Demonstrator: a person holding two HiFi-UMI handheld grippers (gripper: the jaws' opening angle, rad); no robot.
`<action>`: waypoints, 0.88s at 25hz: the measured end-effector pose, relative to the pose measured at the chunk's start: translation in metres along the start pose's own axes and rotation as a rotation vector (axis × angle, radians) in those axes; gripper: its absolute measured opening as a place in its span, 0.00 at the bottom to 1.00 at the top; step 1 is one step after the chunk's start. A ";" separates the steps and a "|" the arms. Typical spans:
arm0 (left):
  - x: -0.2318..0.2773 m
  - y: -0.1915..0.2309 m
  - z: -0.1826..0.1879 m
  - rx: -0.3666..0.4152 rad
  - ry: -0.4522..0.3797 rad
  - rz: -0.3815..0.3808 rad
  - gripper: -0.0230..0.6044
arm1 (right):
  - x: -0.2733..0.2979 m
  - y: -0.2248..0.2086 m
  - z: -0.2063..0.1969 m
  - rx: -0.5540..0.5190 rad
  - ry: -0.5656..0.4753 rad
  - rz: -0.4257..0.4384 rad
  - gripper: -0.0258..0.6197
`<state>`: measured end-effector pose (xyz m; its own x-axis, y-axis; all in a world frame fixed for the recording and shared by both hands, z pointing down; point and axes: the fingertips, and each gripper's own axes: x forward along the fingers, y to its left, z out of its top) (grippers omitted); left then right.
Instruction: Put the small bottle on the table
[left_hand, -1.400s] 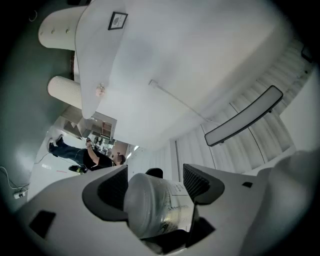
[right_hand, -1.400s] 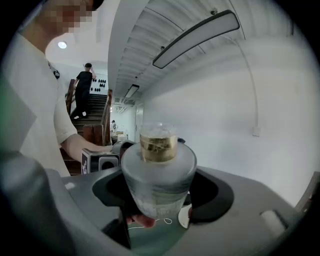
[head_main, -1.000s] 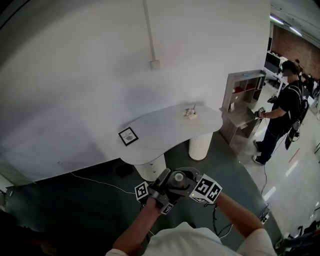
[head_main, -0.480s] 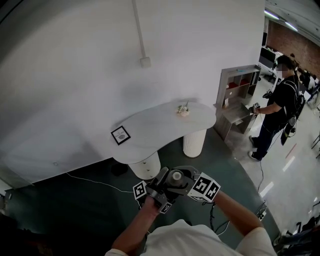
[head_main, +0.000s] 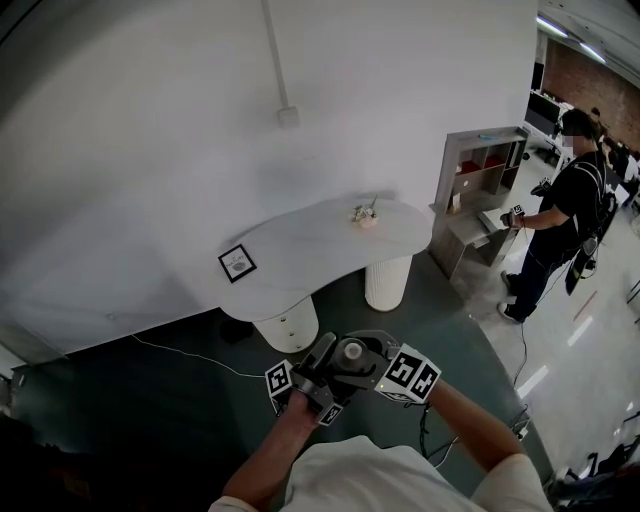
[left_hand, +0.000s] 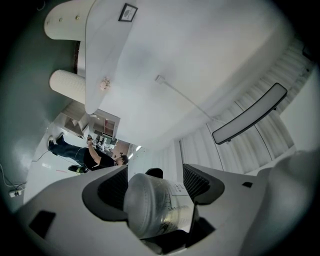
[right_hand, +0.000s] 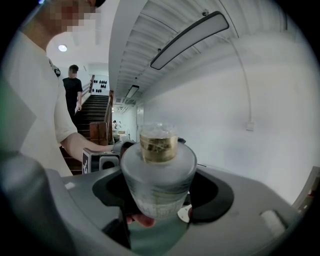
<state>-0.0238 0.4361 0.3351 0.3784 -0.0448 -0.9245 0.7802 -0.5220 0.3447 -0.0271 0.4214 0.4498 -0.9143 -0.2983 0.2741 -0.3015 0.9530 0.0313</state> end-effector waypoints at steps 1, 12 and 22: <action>0.000 0.004 -0.002 0.003 -0.003 0.003 0.57 | -0.003 -0.001 -0.003 0.002 0.001 0.004 0.57; -0.008 0.031 -0.001 0.013 -0.032 0.020 0.57 | -0.011 -0.017 -0.022 0.015 0.009 0.045 0.57; -0.014 0.056 0.049 -0.014 -0.051 0.024 0.57 | 0.012 -0.063 -0.025 0.041 0.028 0.040 0.57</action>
<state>-0.0097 0.3661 0.3600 0.3716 -0.1011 -0.9229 0.7781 -0.5084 0.3690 -0.0125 0.3588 0.4751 -0.9181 -0.2581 0.3009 -0.2763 0.9609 -0.0190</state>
